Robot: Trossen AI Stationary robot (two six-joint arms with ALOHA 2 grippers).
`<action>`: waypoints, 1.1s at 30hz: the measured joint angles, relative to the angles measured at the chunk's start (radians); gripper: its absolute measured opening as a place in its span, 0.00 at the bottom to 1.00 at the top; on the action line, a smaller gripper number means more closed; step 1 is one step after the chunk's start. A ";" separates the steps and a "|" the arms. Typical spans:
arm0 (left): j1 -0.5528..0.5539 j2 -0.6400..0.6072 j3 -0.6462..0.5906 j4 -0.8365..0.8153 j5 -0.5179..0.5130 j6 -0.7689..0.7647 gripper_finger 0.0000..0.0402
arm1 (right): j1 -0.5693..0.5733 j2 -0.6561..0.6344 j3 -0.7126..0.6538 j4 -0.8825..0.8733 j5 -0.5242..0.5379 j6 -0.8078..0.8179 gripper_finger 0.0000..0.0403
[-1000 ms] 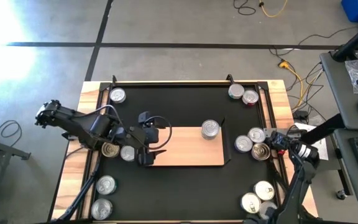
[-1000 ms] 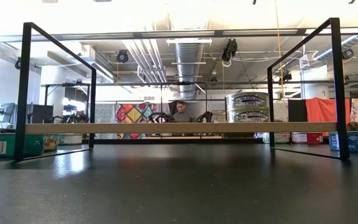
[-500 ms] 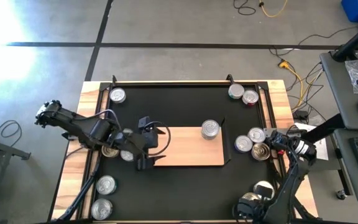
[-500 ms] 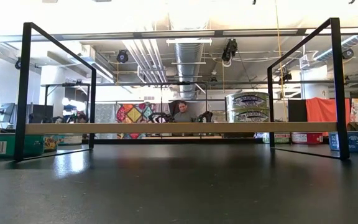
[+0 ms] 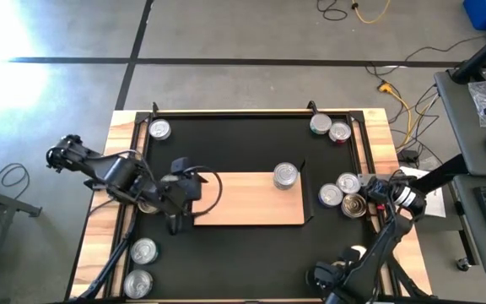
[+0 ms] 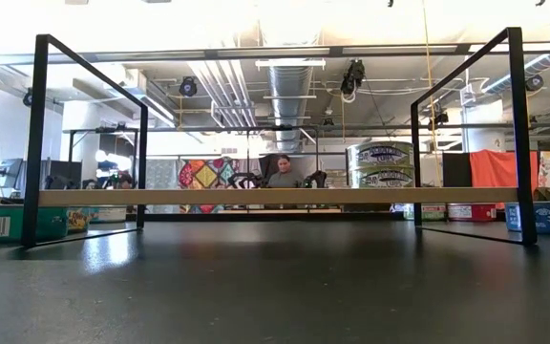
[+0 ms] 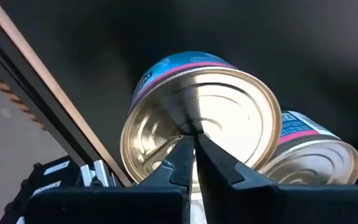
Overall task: Stack canned seafood by type on shelf
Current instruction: Put the bottom right blue and orange tuna can on the shelf
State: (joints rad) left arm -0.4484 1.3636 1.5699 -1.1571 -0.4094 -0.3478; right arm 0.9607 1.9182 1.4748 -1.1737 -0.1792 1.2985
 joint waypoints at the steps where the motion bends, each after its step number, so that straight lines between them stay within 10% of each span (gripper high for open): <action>1: -0.005 0.000 0.013 -0.046 0.000 -0.029 0.98 | -0.003 -0.002 -0.009 0.010 -0.001 -0.006 0.03; 14: -0.063 0.009 0.018 -0.145 0.165 -0.136 0.98 | -0.114 -0.017 -0.036 0.135 0.047 -0.187 0.03; 33: -0.246 0.010 -0.011 0.213 -0.037 -0.331 0.98 | -0.083 -0.037 0.092 0.137 0.315 -0.166 0.03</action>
State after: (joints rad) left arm -0.6944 1.3735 1.5586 -0.9437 -0.4463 -0.6789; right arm 0.8774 1.8812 1.5665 -1.0369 0.1362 1.1326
